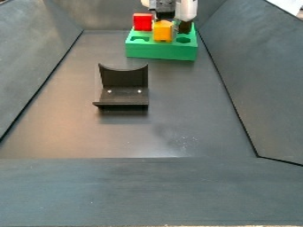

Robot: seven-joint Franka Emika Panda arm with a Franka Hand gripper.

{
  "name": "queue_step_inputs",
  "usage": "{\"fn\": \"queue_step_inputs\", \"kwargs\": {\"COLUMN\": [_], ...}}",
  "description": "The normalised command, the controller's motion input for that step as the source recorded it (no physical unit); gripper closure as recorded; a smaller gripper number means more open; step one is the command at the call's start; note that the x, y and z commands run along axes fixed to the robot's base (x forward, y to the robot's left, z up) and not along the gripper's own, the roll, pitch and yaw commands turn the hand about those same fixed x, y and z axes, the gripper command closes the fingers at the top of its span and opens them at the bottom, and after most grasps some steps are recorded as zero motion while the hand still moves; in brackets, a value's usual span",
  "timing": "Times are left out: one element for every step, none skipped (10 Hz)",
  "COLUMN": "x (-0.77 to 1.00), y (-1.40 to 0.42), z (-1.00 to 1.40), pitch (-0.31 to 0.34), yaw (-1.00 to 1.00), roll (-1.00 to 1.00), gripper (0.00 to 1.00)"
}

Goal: Pick up the 3 prong object. Move up. Move to above the board. Insert the 3 prong object.
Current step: Insert the 3 prong object.

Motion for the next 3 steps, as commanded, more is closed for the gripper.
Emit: {"fn": "queue_step_inputs", "kwargs": {"x": [0.00,0.00,0.00], "y": [0.00,0.00,0.00], "z": [-0.41,-0.07,0.00], "pitch": [-0.050,-0.041,0.000], "yaw": [-0.17,0.00,0.00], "roll": [0.00,-0.03,0.00], "gripper": [1.00,1.00,1.00]}}
